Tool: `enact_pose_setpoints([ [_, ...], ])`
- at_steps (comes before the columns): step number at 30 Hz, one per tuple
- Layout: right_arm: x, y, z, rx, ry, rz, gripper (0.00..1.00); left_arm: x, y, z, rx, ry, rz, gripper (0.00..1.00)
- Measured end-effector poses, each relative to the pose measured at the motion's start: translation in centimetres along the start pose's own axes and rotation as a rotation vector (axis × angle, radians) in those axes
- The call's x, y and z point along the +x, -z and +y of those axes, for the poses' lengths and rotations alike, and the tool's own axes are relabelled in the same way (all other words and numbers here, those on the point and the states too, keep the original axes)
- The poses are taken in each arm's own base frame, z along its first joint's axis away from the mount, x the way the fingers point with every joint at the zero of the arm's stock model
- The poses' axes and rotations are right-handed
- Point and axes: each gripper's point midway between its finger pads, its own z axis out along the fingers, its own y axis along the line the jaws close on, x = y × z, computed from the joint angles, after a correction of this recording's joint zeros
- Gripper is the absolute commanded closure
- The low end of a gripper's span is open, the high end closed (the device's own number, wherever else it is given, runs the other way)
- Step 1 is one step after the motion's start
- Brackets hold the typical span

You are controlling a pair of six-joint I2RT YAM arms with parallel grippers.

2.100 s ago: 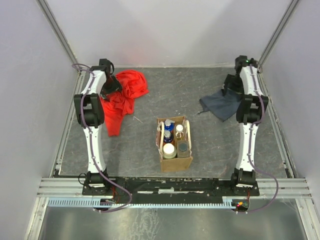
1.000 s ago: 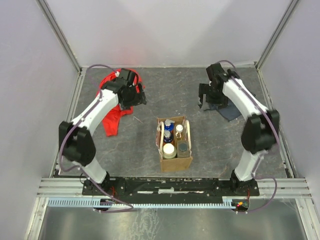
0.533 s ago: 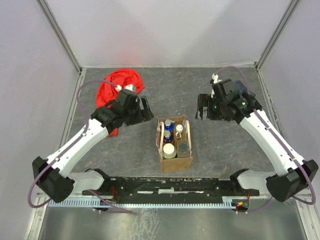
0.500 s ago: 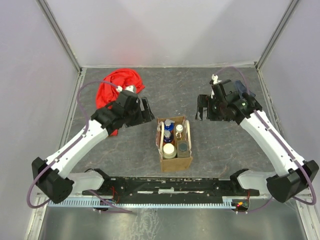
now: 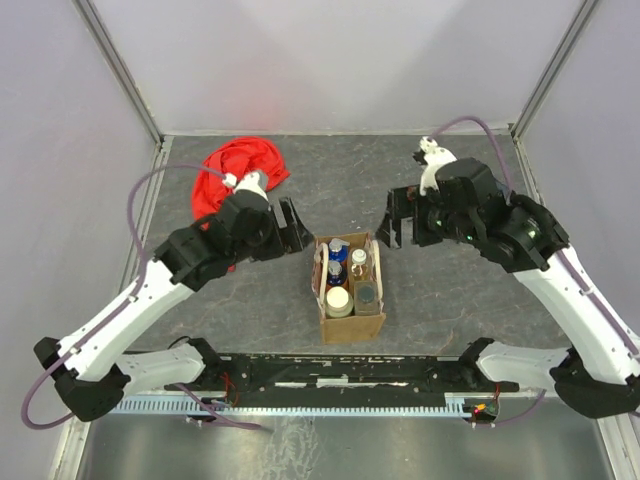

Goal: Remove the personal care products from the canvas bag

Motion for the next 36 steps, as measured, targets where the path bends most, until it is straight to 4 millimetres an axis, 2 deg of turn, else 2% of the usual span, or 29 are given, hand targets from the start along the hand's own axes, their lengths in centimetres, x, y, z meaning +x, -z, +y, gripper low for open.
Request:
enact_pose_setpoints([
  [2, -1.4, 0.0, 2.5, -0.077, 0.027, -0.029, 0.00, -2.3, 1.6, -2.2, 0.057, 0.014, -0.051, 0.11],
  [5, -1.4, -1.3, 5.5, -0.179, 0.049, -0.009, 0.00, -4.8, 3.5, -4.8, 0.130, 0.029, -0.110, 0.10],
  [8, -0.7, -3.2, 7.2, -0.244, 0.040, 0.041, 0.00, -5.4, 4.0, -5.6, 0.154, 0.030, -0.121, 0.10],
  [12, 0.7, -5.8, 8.5, -0.293, 0.019, 0.118, 0.00, -5.0, 2.9, -6.4, 0.166, 0.024, -0.086, 0.10],
  [15, 2.1, -7.5, 8.2, -0.271, 0.007, 0.176, 0.00, -4.4, 1.7, -8.2, 0.206, 0.011, -0.042, 0.10],
  [17, 2.9, -8.0, 7.5, -0.238, 0.000, 0.204, 0.00, -3.8, 0.9, -8.7, 0.204, -0.007, -0.016, 0.10],
  [25, 5.3, -7.5, 3.0, -0.040, 0.002, 0.250, 0.00, -1.1, -2.1, -9.6, 0.168, -0.052, 0.066, 0.10],
  [28, 6.3, -7.6, 1.9, 0.008, 0.000, 0.273, 0.00, -0.1, -3.0, -9.4, 0.143, -0.069, 0.089, 0.11],
  [32, 7.7, -8.2, 1.1, 0.040, -0.002, 0.303, 0.00, 2.0, -3.7, -8.0, 0.096, -0.096, 0.121, 0.22],
  [35, 7.8, -8.4, 1.0, 0.046, -0.006, 0.302, 0.00, 4.0, -3.6, -5.9, 0.044, -0.109, 0.156, 0.48],
  [36, 7.8, -8.5, 1.1, 0.045, -0.007, 0.298, 0.00, 4.3, -3.3, -5.3, 0.028, -0.107, 0.161, 0.64],
])
